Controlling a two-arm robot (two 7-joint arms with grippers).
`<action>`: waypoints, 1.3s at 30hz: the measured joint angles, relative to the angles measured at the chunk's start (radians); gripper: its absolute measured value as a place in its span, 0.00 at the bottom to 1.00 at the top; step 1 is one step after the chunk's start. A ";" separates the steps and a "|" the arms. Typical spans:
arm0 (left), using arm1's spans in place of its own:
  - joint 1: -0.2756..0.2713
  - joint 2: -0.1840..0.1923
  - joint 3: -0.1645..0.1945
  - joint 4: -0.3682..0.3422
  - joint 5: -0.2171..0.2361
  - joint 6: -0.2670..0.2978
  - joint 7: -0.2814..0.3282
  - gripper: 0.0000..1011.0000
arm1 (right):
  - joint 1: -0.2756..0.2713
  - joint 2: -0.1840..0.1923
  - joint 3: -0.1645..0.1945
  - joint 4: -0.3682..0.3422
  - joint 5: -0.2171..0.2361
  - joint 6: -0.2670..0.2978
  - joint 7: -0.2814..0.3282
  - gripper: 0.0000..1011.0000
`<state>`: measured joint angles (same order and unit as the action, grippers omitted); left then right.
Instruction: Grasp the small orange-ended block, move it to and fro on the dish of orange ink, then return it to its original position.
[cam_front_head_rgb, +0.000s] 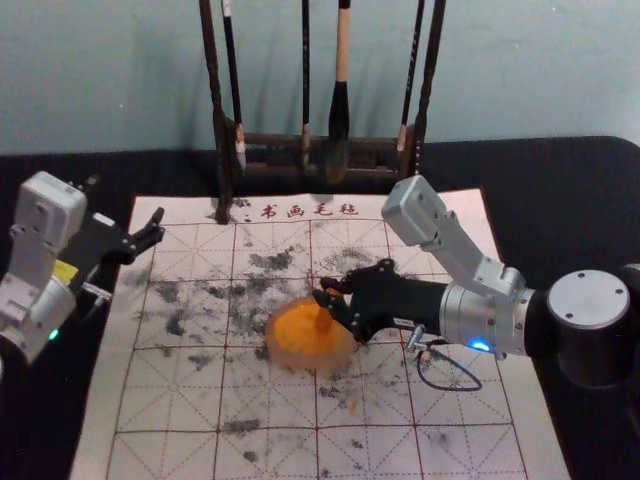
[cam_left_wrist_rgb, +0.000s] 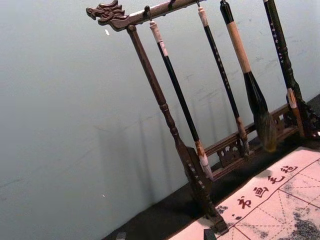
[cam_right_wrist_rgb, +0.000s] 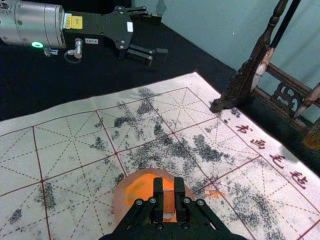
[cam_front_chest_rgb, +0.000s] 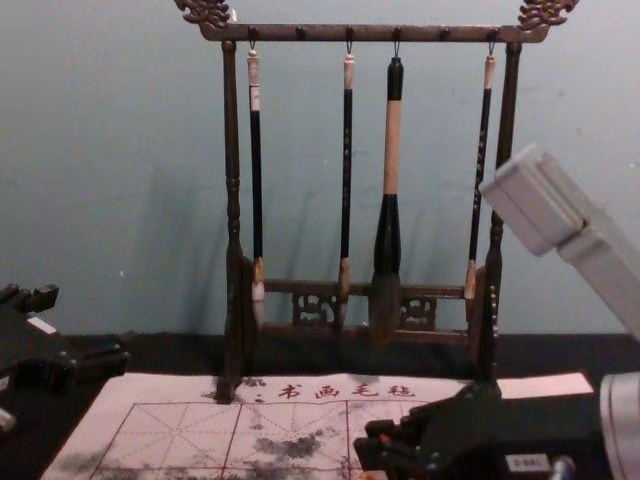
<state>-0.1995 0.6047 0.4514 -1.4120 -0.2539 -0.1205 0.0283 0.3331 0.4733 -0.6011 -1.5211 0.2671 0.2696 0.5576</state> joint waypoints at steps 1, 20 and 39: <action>0.000 0.000 0.000 0.000 0.000 0.000 0.000 0.99 | 0.000 0.001 0.000 0.000 0.001 0.000 0.001 0.12; 0.000 0.000 0.000 0.000 0.000 0.000 0.000 0.99 | -0.014 0.014 -0.011 -0.024 0.016 0.000 0.012 0.12; 0.000 0.000 0.000 0.000 0.000 0.000 0.000 0.99 | 0.009 -0.021 -0.036 -0.001 0.014 0.012 0.003 0.12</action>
<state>-0.1995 0.6047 0.4514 -1.4120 -0.2539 -0.1206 0.0283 0.3419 0.4525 -0.6368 -1.5219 0.2810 0.2813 0.5602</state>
